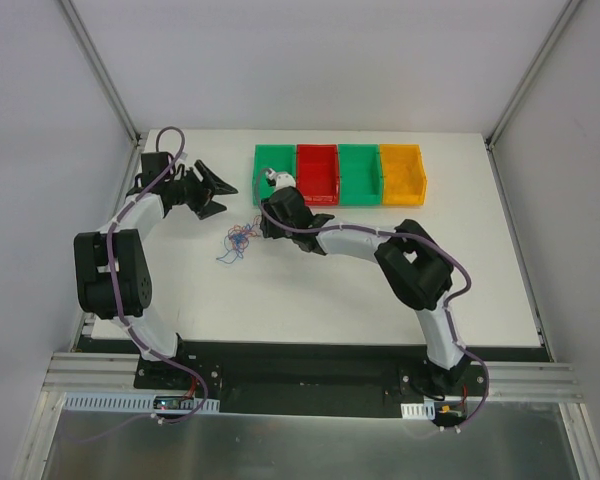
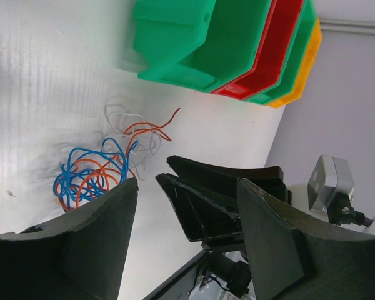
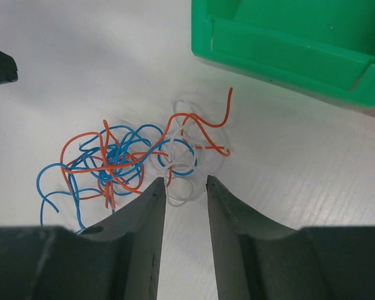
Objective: Untangle the cables
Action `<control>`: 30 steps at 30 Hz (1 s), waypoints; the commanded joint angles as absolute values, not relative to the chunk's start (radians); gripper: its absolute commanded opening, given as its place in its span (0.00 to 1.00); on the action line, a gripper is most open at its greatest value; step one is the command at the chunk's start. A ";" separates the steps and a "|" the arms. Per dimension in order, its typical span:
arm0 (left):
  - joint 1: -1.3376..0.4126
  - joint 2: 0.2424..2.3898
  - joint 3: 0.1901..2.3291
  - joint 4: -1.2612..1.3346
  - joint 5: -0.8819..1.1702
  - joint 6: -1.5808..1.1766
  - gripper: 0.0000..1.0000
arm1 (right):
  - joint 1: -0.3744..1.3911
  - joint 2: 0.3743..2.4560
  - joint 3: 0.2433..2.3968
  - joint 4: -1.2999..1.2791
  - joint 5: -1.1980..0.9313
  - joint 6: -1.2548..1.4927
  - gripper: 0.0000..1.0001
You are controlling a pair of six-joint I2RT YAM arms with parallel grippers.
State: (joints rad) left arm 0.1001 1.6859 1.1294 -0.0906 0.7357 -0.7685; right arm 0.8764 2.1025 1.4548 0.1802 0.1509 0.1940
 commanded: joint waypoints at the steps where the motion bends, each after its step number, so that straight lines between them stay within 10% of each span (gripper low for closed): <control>1: 0.107 1.706 1.108 -0.015 0.799 -0.821 0.63 | 0.884 2.115 1.532 0.238 0.186 0.184 0.35; 23: 0.103 1.709 1.089 0.012 0.784 -0.835 0.63 | 0.904 2.235 1.683 0.120 0.216 0.222 0.21; 30: 0.039 1.749 1.103 -0.069 0.706 -0.776 0.65 | 0.900 2.056 1.548 0.171 0.224 0.152 0.01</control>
State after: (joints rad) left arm 0.0860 1.7153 1.0966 -0.0196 0.7452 -0.8181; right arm 0.8986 2.2383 1.6287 0.1123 0.1947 0.2005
